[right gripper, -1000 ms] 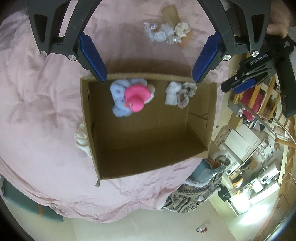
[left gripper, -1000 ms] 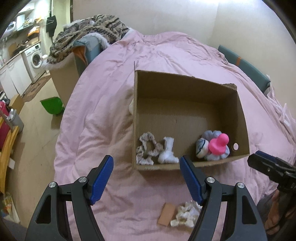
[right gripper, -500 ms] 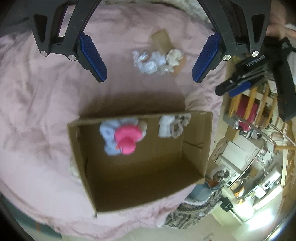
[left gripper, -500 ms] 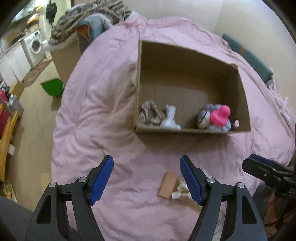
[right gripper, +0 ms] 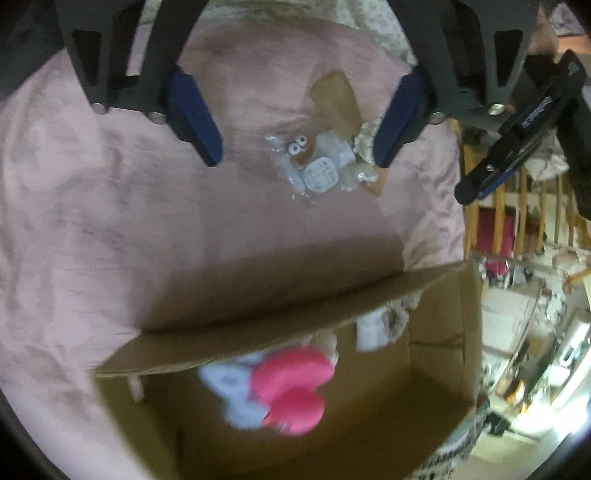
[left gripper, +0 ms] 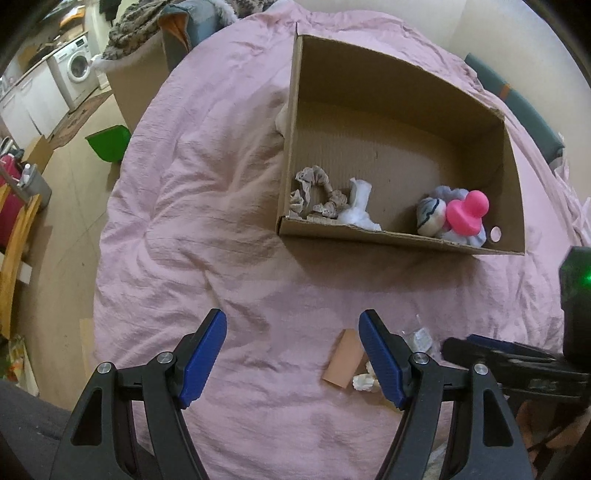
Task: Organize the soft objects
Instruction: 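Withdraw both grippers toward the tube and plastic bag on the bed, then grasp the clear plastic bag with the right gripper while the left grasps the tan tube, then lower the bag and tube into the box and open both grippers, then lift both open grippers out of the box and back away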
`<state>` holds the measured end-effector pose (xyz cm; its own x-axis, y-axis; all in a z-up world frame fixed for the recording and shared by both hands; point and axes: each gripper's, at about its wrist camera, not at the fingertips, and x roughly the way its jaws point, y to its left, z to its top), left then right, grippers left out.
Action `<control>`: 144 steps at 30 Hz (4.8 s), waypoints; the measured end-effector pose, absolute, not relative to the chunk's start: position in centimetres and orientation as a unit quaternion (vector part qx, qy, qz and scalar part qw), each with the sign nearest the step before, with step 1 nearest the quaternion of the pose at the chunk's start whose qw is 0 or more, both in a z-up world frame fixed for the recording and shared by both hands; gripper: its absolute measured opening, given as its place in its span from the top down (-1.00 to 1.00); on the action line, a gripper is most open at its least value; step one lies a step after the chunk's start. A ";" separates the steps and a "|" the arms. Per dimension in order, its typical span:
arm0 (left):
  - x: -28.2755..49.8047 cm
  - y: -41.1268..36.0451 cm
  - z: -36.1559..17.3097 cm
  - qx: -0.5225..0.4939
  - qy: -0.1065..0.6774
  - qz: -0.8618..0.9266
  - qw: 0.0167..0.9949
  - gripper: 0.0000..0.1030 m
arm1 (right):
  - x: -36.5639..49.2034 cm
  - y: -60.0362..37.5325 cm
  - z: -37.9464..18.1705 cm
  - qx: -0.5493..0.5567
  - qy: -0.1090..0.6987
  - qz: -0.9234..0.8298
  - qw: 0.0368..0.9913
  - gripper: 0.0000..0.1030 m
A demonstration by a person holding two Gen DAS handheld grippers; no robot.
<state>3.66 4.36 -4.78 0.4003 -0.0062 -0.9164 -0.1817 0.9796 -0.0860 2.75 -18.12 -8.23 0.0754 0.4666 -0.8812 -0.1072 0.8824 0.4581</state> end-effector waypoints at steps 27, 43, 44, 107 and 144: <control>4.9 4.4 -9.1 -0.126 0.614 0.015 0.779 -0.14 | 2.6 -19.3 -6.4 0.098 0.597 0.148 0.783 0.53; 5.0 -0.2 -12.4 -0.076 0.666 -0.074 0.738 0.80 | 2.9 -19.3 -5.0 0.120 0.577 0.166 0.790 0.53; 4.9 -0.2 -12.2 -0.080 0.664 -0.082 0.739 0.83 | 2.8 -19.6 -4.9 0.119 0.578 0.166 0.790 0.53; 15.4 3.2 -4.5 -0.047 0.486 0.001 0.873 0.87 | 12.7 -16.1 -3.4 0.111 0.534 0.236 0.804 0.53; 13.9 1.6 -2.7 -0.027 0.449 -0.013 0.893 -0.39 | 11.6 -17.1 -1.2 0.149 0.487 0.252 0.823 -0.54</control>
